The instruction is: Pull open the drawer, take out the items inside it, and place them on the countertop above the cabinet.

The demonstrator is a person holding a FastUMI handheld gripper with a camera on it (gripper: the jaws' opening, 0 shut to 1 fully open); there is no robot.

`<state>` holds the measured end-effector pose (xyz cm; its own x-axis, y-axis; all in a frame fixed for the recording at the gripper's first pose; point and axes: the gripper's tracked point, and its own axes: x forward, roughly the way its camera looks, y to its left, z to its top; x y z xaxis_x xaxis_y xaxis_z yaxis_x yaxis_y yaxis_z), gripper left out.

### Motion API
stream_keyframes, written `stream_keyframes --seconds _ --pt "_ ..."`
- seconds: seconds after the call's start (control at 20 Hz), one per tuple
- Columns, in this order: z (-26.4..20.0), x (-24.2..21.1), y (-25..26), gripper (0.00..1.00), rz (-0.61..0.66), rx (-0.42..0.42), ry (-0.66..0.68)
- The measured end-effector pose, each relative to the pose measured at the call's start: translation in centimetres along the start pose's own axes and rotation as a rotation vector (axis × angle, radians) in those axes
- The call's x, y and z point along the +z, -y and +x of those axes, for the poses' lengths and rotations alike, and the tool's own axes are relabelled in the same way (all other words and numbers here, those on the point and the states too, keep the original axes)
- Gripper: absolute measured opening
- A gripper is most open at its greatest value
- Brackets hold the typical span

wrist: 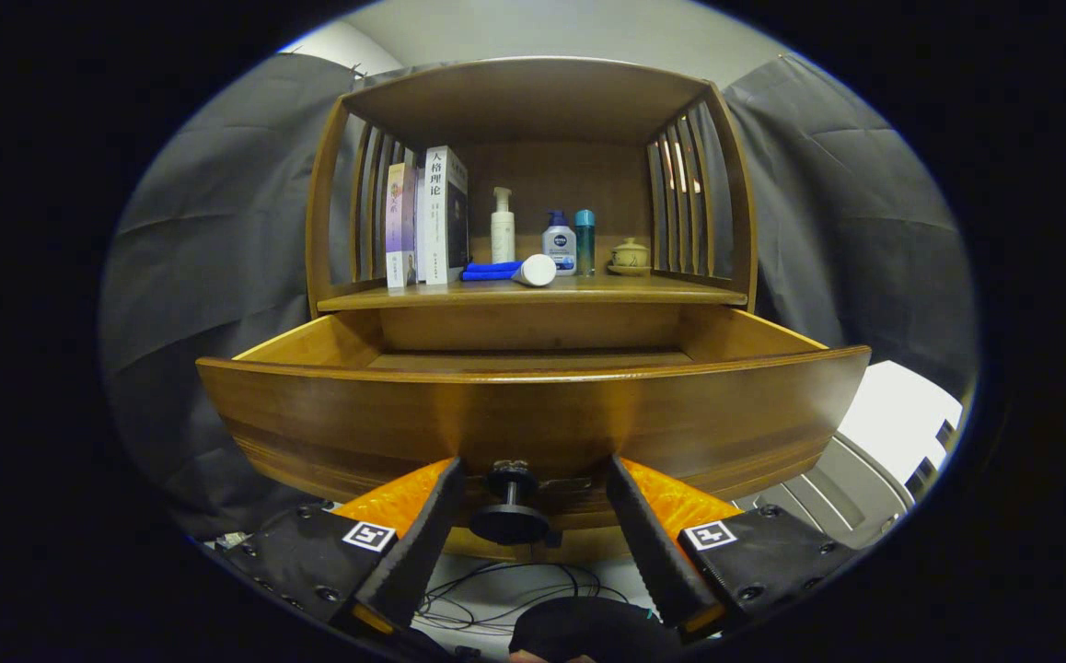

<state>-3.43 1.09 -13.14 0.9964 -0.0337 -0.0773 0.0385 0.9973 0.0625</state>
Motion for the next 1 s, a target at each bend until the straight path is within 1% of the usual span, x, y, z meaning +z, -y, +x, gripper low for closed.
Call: stream_keyframes --seconds 0.35,0.5,1.0 --pt "2.5 1.0 0.0 0.98 0.002 -0.002 0.025" --pt "4.0 2.3 -0.1 0.98 -0.001 -0.005 0.049" --pt "9.8 4.1 -0.4 0.98 0.017 -0.021 0.032"
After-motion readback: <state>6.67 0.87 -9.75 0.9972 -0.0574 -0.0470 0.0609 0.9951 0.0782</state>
